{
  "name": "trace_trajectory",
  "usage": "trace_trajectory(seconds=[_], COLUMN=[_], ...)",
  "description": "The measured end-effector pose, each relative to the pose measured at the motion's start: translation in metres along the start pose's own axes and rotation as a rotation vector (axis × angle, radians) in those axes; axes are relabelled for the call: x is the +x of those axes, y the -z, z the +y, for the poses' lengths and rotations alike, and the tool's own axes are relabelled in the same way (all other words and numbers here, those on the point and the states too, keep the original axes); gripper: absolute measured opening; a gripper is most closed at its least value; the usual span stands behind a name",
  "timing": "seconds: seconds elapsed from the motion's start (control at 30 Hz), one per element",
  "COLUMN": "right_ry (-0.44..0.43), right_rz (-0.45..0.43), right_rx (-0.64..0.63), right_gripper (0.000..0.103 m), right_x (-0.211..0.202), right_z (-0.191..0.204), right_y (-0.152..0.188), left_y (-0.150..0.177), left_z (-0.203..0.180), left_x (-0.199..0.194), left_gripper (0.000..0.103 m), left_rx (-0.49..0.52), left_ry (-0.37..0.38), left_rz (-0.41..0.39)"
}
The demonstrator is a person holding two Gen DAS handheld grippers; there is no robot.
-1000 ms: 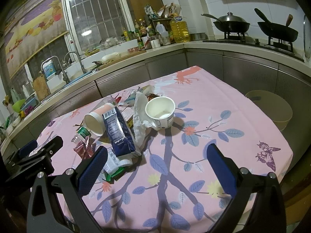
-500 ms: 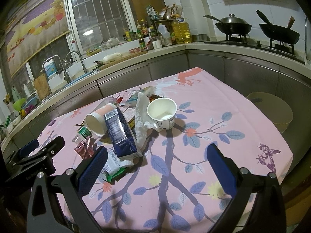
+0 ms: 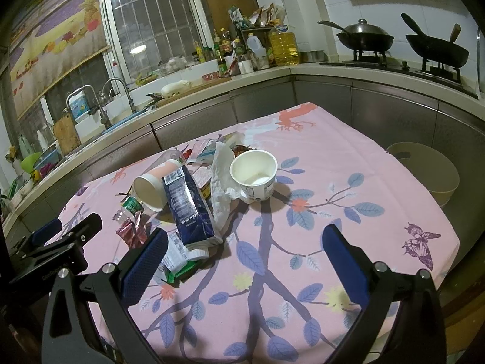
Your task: Collect trash
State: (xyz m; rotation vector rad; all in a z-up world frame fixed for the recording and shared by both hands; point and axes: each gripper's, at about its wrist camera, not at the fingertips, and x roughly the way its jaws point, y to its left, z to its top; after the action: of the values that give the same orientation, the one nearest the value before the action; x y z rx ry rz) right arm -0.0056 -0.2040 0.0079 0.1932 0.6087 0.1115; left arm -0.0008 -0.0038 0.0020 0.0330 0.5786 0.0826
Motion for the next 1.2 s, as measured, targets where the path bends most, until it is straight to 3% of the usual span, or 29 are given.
trace_trajectory(seconds=[0.5, 1.2], right_ry=[-0.036, -0.134], right_rz=[0.01, 0.087], right_rx=[-0.041, -0.152], right_gripper=[0.097, 0.073], right_x=[0.005, 0.043], right_z=[0.014, 0.026], right_y=[0.002, -0.014], left_y=[0.004, -0.014], left_z=[0.004, 0.026], left_x=[0.008, 0.048], left_gripper=[0.098, 0.098], left_rx=[-0.02, -0.035], left_ry=[0.002, -0.071], left_rz=[0.041, 0.113])
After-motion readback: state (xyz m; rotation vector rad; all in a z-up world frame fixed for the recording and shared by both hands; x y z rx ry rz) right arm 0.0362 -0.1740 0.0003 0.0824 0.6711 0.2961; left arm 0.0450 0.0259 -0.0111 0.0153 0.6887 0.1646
